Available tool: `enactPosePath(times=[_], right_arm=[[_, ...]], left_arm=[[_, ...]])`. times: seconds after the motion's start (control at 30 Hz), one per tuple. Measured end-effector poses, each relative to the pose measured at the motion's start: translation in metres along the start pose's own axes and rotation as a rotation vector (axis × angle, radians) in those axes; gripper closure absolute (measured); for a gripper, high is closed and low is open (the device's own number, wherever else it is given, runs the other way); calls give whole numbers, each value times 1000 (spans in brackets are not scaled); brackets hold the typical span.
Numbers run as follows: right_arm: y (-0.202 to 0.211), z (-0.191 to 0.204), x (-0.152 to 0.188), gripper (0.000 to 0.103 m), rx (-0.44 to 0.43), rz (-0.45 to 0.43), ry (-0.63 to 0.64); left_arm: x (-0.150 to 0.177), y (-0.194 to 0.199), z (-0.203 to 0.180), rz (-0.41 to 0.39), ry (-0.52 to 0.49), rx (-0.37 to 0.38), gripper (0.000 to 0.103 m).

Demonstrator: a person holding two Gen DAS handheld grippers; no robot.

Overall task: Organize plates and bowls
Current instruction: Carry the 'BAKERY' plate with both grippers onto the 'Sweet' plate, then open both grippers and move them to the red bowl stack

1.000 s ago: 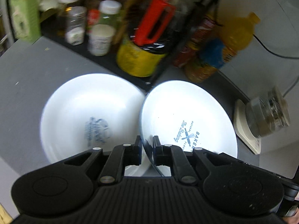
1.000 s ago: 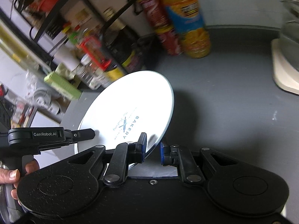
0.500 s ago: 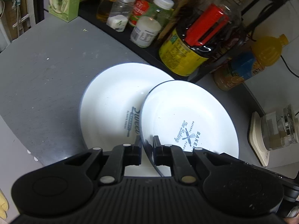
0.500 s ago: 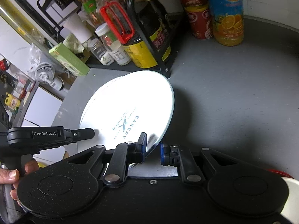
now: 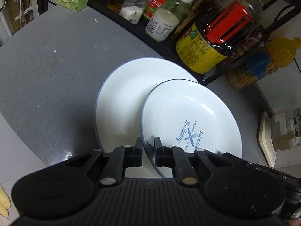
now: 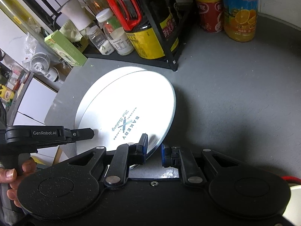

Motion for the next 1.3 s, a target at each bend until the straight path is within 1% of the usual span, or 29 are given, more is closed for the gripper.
enactPosePath(times=[0.27, 0.5, 0.57, 0.73, 0.9, 0.93, 1.0, 1.07, 1.1, 1.13, 1.17, 1.23, 1.27, 1.3], right_arm=[[-15, 6, 6, 89, 13, 18, -10], [-28, 9, 7, 88, 37, 36, -16], [-29, 10, 5, 88, 40, 40, -19], [-29, 6, 3, 87, 30, 41, -50], [-20, 7, -1, 86, 2, 23, -72], [-17, 7, -2, 84, -5, 17, -76], [-11, 7, -5, 77, -19, 5, -88], [-2, 5, -6, 68, -28, -13, -97], [2, 3, -7, 65, -29, -20, -103], [7, 1, -8, 58, -31, -29, -111], [12, -1, -9, 54, -35, -38, -120], [22, -5, -11, 51, -42, -60, -136], [27, -6, -11, 47, -45, -72, -141], [32, -8, -12, 44, -46, -83, -145]], left_arm=[[2, -9, 14, 38, 22, -16, 92], [0, -11, 17, 26, 23, -26, 93], [-1, -12, 18, 17, 19, -43, 93], [-11, -12, 26, -5, 15, -89, 94], [-19, -13, 28, -8, 19, -95, 94], [-20, -14, 28, -8, 20, -99, 94], [-21, -15, 26, -2, 16, -110, 93], [-22, -15, 23, 13, 7, -127, 93], [-23, -15, 22, 17, -1, -137, 92], [-24, -14, 19, 20, -16, -146, 90], [-26, -11, 16, 15, -36, -159, 90], [-29, -6, 10, 7, -70, -185, 85], [-30, -4, 7, 5, -75, -190, 82], [-31, -1, 4, -2, -76, -189, 77]])
Point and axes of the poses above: each gripper's, at about its wrist camera, not at the fingertips, and y roughly against the way its jaws point, z to its left, x to its underside, the point moved 7 cm from there along -y, roughly the way its jaws point, and after that the axes turned 7 degrees about -y, right-handed, at the moved point
